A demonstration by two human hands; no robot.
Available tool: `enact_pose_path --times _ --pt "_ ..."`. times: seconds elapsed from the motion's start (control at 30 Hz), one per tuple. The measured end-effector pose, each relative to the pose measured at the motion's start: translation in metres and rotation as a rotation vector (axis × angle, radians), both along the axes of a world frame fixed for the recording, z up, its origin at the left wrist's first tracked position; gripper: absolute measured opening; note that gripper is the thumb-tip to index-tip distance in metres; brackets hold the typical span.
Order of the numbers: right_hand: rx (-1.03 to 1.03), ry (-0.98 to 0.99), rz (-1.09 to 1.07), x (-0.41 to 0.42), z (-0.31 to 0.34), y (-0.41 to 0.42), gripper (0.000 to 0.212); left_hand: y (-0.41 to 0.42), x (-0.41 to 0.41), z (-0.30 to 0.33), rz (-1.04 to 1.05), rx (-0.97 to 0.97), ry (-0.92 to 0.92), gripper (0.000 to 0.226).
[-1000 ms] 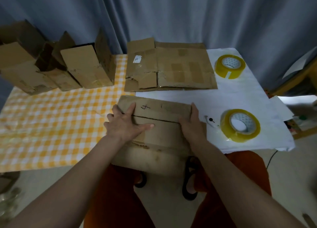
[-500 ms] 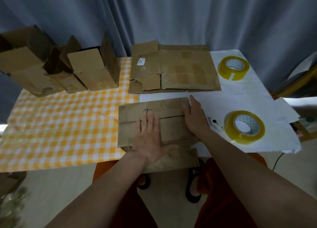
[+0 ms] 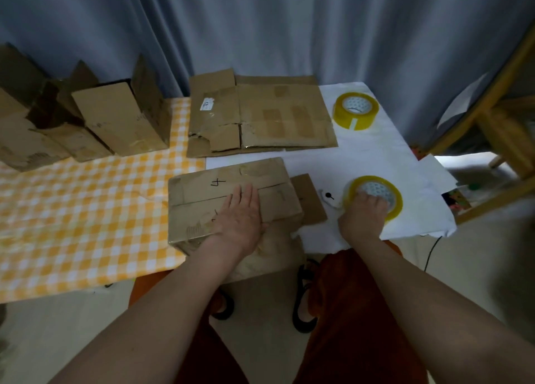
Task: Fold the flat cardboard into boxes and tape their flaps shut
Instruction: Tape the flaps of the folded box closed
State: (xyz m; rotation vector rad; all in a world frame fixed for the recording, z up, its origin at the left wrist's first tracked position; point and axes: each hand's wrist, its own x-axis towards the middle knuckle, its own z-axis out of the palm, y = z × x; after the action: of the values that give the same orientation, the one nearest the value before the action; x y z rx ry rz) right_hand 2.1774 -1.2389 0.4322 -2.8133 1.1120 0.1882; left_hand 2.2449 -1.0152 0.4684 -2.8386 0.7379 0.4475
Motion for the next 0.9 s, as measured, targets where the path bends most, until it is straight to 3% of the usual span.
enact_pose_path --times 0.1,0.23,0.33,0.53,0.7,0.8,0.9 --pt "0.082 0.057 -0.06 -0.009 -0.002 -0.013 0.038 0.001 -0.002 0.003 0.006 -0.014 0.007 0.082" --pt "0.251 -0.138 -0.119 -0.013 0.013 -0.023 0.045 0.002 -0.002 0.006 0.022 -0.044 0.021 0.084" --pt "0.26 -0.287 -0.017 -0.013 0.036 -0.019 0.038 0.004 -0.002 0.008 0.035 -0.121 0.03 0.085" --pt "0.434 -0.372 0.408 0.01 0.098 0.019 0.047 0.02 0.0 0.011 0.217 -0.678 0.236 0.099" --pt "0.539 -0.189 0.707 0.039 0.127 0.07 0.052 0.028 0.004 0.019 0.436 -1.124 0.378 0.107" --pt "0.478 -0.098 0.759 0.054 0.125 0.093 0.053 0.04 0.002 0.02 0.464 -1.284 0.412 0.089" --pt "0.423 -0.073 0.773 0.065 0.125 0.103 0.052 0.045 -0.005 0.021 0.57 -1.529 0.428 0.054"
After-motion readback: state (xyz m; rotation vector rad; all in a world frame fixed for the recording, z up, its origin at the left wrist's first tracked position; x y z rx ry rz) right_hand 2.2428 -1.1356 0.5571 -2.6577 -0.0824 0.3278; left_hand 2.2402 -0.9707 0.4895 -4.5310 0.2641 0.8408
